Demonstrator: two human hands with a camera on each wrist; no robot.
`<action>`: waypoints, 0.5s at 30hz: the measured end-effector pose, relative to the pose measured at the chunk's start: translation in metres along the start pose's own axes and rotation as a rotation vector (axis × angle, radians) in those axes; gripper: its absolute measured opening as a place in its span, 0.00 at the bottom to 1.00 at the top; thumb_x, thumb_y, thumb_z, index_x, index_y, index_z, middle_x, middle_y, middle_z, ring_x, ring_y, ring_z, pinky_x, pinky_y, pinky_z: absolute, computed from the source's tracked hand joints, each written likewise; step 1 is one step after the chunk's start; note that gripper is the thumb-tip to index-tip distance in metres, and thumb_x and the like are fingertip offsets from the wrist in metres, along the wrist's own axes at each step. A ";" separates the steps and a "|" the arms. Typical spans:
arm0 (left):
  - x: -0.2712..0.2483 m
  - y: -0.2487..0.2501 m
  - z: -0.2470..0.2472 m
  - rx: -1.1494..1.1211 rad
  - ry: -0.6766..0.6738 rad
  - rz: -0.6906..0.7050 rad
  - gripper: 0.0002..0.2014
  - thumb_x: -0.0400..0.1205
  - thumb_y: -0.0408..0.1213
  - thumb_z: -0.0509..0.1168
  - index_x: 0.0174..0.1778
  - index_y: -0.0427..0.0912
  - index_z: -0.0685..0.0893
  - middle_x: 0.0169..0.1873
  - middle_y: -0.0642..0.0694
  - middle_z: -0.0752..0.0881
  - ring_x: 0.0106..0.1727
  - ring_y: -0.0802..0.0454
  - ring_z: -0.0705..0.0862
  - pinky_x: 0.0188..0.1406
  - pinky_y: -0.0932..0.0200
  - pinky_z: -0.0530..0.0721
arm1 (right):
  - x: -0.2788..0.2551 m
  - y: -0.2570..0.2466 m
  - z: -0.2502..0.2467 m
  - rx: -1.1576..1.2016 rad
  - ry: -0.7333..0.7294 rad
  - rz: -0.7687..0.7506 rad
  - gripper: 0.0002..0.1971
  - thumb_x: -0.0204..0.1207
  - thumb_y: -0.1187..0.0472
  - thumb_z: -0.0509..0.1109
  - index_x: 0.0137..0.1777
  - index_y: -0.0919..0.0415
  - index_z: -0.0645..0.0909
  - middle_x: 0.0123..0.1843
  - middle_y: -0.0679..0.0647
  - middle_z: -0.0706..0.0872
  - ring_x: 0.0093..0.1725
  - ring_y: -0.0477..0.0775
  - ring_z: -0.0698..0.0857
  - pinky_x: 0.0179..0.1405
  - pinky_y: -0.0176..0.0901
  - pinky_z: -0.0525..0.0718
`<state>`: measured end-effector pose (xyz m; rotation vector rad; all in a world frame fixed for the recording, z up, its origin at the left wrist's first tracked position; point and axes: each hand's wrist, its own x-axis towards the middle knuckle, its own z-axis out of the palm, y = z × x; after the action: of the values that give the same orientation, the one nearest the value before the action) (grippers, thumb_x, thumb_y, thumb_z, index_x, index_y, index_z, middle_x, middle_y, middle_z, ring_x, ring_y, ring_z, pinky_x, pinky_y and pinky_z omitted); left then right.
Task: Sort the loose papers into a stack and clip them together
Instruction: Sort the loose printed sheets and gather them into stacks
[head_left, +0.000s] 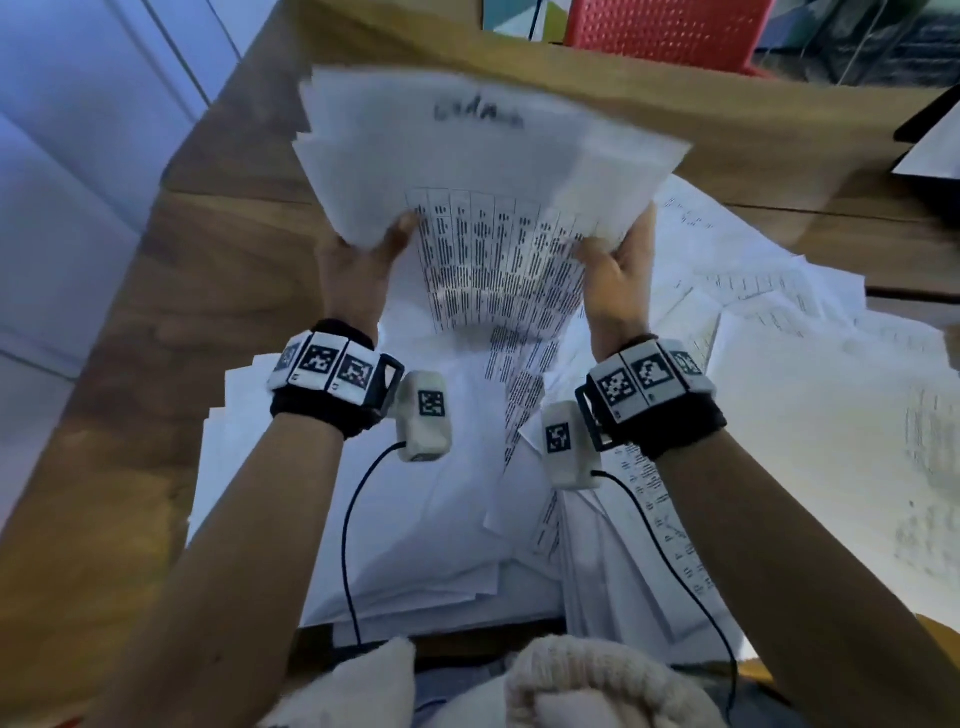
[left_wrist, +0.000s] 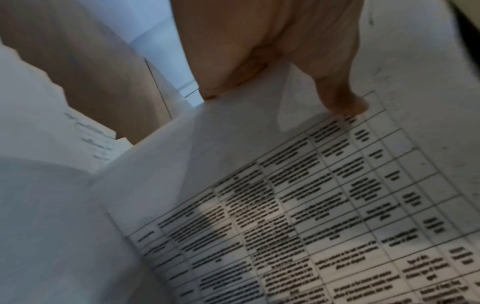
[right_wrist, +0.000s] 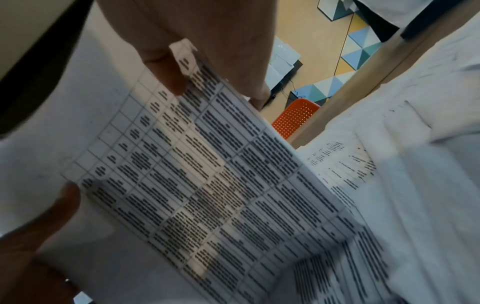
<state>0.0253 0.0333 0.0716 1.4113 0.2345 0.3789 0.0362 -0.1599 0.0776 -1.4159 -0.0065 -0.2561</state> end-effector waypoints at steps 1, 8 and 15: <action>-0.003 -0.004 0.000 -0.004 -0.019 -0.004 0.18 0.69 0.35 0.75 0.54 0.47 0.81 0.48 0.53 0.89 0.54 0.58 0.87 0.56 0.60 0.85 | -0.004 0.003 -0.001 -0.011 -0.004 0.027 0.19 0.63 0.75 0.56 0.52 0.56 0.68 0.41 0.49 0.74 0.34 0.38 0.75 0.33 0.40 0.74; -0.015 -0.043 -0.001 0.158 -0.029 -0.184 0.19 0.70 0.35 0.70 0.56 0.33 0.78 0.41 0.50 0.86 0.44 0.56 0.83 0.49 0.63 0.80 | -0.002 0.023 -0.002 -0.253 -0.096 0.167 0.21 0.72 0.74 0.56 0.65 0.72 0.73 0.45 0.51 0.82 0.40 0.41 0.79 0.40 0.34 0.81; 0.001 -0.021 -0.029 0.406 0.081 -0.179 0.14 0.85 0.36 0.60 0.60 0.29 0.79 0.43 0.43 0.80 0.35 0.55 0.76 0.22 0.83 0.71 | 0.000 0.035 0.021 -0.279 -0.138 0.157 0.09 0.78 0.76 0.57 0.57 0.73 0.70 0.43 0.79 0.75 0.37 0.53 0.71 0.32 0.40 0.71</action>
<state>0.0174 0.0576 0.0467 1.7588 0.5227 0.2482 0.0451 -0.1347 0.0465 -1.7006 0.0277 -0.0291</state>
